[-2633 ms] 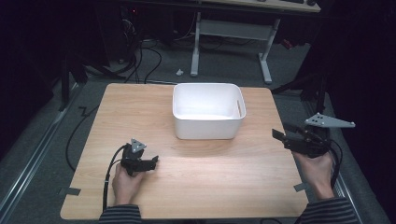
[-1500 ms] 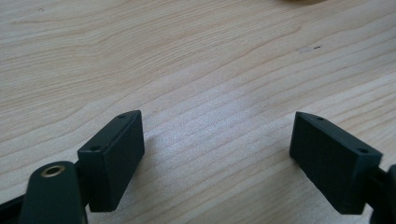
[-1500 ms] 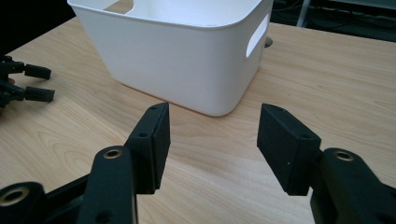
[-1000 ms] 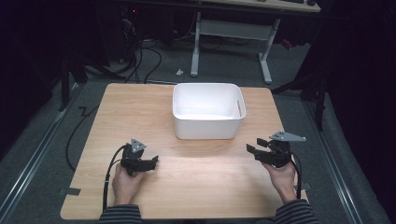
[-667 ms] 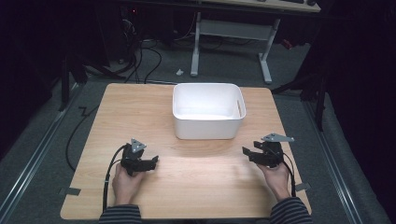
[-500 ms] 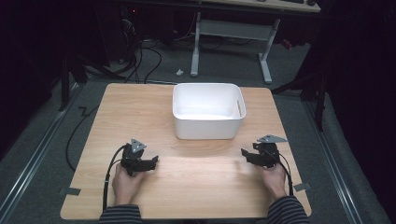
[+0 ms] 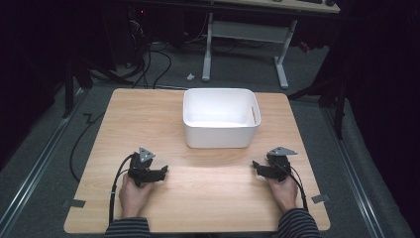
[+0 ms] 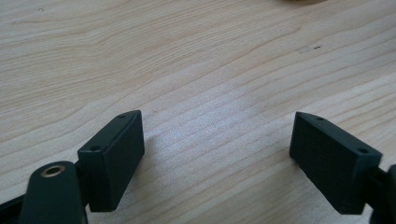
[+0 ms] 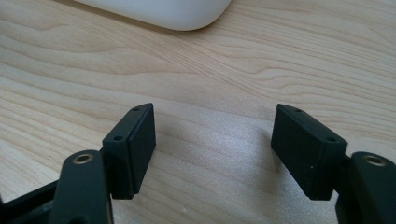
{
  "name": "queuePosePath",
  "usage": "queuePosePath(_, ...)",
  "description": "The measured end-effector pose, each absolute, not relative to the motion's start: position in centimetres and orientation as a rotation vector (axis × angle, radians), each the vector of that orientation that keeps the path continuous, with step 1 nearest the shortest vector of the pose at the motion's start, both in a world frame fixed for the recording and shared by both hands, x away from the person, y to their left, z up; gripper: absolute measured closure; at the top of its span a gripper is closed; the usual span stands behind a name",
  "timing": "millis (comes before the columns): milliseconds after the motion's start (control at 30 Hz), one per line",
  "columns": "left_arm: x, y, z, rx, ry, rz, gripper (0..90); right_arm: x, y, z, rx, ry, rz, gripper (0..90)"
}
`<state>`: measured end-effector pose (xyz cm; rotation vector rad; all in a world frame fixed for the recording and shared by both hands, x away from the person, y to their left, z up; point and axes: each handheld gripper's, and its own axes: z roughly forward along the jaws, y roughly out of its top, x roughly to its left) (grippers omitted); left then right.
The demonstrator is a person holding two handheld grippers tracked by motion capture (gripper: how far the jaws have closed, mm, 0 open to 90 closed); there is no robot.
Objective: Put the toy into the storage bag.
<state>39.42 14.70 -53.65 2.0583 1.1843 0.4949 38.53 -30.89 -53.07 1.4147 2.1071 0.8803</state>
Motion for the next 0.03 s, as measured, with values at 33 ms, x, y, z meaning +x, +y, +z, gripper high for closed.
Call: queuePosePath(33,39.42,14.70,-53.65,2.058,1.184,0.495,18.2,38.54,-30.90,-53.08,1.417,2.104,0.878,28.9)
